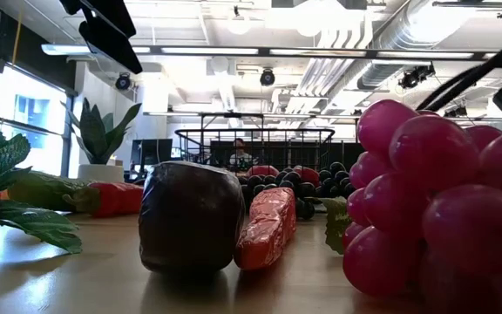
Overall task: Build produce basket
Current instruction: Put the yellow lemon into the wire basket
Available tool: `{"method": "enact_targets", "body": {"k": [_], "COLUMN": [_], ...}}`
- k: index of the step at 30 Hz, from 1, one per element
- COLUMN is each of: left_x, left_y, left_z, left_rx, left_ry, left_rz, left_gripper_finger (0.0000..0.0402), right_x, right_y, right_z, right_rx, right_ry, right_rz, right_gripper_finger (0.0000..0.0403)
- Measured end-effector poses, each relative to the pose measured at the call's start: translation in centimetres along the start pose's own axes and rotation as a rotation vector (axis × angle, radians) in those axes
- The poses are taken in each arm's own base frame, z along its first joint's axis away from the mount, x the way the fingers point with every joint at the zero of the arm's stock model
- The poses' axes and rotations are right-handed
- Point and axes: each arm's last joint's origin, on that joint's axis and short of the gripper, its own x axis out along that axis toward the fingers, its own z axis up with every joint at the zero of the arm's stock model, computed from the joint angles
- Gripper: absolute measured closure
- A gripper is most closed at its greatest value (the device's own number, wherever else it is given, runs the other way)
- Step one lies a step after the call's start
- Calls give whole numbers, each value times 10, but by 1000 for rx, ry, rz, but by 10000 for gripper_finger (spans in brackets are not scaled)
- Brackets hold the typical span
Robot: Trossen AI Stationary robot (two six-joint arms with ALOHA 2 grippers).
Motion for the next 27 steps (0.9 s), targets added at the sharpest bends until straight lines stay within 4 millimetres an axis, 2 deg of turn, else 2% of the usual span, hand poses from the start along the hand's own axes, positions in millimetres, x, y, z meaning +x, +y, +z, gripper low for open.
{"method": "enact_targets", "body": {"k": [5, 8, 16, 22, 27], "left_x": [0, 0, 0, 0, 0], "left_y": [0, 0, 0, 2, 2], "left_z": [0, 0, 0, 1, 4], "left_rx": [0, 0, 0, 0, -9], "left_ry": [0, 0, -1, -33, -80], "left_rz": [0, 0, 1, 53, 86], "left_gripper_finger": [5, 5, 5, 5, 5], "right_x": [12, 17, 17, 7, -12], "right_y": [-6, -7, -5, 5, 20], "right_z": [1, 1, 1, 4, 13], "right_rx": [26, 23, 9, 3, -8], "right_ry": [8, 21, 20, 0, -61], "right_rz": [-2, 19, 38, 101, 198], "right_gripper_finger": [105, 123, 242, 242, 242]}}
